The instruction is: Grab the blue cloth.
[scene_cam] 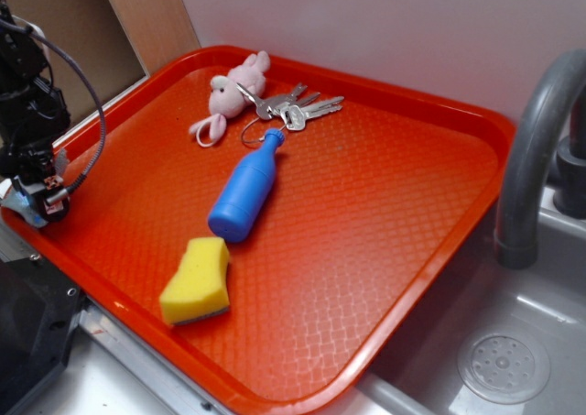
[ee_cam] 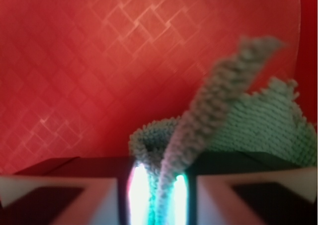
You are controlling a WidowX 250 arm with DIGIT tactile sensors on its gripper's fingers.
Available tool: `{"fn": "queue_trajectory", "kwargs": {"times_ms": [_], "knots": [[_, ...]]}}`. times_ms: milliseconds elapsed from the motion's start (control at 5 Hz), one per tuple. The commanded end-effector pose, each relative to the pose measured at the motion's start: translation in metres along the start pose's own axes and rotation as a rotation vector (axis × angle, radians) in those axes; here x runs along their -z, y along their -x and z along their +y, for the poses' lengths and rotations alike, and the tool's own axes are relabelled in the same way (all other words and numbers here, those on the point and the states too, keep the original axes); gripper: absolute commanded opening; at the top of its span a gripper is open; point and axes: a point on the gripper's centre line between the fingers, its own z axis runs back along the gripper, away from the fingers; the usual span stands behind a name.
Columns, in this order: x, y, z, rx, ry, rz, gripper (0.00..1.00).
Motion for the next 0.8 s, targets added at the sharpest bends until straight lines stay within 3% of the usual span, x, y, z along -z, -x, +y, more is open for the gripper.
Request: {"fn": "queue_trajectory", "kwargs": {"times_ms": [0, 200, 400, 600], "knots": [[-0.008, -0.001, 0.001, -0.023, 0.024, -0.011, 0.0], [-0.02, -0.002, -0.006, -0.047, -0.003, -0.03, 0.0], [-0.075, -0.013, -0.055, -0.142, 0.038, -0.258, 0.0], [-0.136, -0.023, -0.099, -0.156, 0.144, -0.359, 0.0]]}}
